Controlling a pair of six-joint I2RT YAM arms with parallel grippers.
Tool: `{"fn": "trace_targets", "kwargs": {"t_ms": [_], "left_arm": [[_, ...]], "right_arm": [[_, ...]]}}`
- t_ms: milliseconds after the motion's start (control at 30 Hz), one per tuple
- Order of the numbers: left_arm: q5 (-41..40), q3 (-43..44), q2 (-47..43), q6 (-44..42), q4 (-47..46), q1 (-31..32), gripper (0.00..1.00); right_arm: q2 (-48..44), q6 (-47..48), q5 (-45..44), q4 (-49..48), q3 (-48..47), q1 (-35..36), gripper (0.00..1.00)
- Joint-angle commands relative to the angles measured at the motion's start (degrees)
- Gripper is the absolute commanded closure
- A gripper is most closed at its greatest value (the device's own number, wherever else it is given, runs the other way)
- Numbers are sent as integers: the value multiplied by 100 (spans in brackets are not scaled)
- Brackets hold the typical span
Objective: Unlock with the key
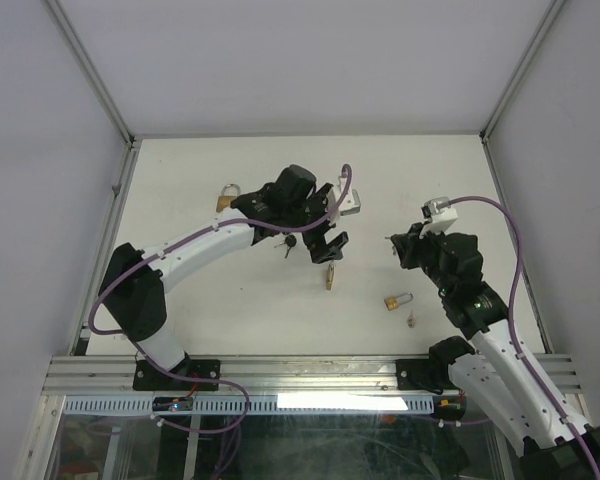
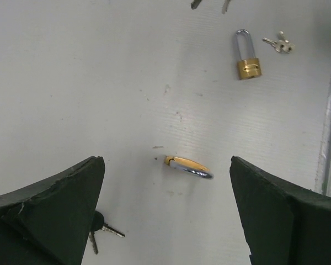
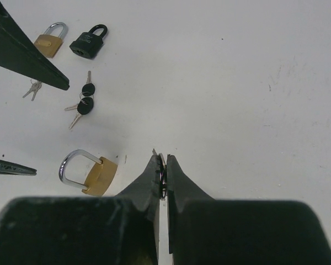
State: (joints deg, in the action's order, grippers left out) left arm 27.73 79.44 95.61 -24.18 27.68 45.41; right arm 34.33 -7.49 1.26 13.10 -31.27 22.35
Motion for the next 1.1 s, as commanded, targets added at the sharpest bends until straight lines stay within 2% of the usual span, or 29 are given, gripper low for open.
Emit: {"fn": "trace_targets", "kwargs": {"t_ms": [0, 100, 200, 300, 400, 500, 667, 867, 1067], "left_arm": [[-1949, -52, -298, 927, -622, 790, 1], [-2585, 137, -330, 1855, -687, 1026, 1], [-3335, 234, -281, 2048, -575, 1384, 1], [-4383, 604, 51, 2305, -23, 1714, 1], [-4950, 382, -45, 2537, -178, 1787, 1], [-4745, 415, 64, 2977, -2, 1785, 1], [-4435, 1022, 639, 3809, 794, 1778, 1], [-4118, 843, 813, 4622, 1161, 1774, 1], [-4347, 982, 1319, 4757, 1382, 1648, 1]], "right_arm": [[59, 65, -196, -84, -131, -78, 100], [223, -4, -83, 101, -312, -119, 100], [337, -20, -13, 187, -445, -134, 100], [427, -24, -5, 395, -642, -136, 100], [446, -41, 72, 637, -785, -141, 100], [365, -82, 153, 782, -787, -143, 100], [94, -156, -16, 1043, -774, -143, 100], [-267, -182, -167, 1459, -749, -137, 100], [-590, -380, -196, 1644, -744, -135, 100]]}}
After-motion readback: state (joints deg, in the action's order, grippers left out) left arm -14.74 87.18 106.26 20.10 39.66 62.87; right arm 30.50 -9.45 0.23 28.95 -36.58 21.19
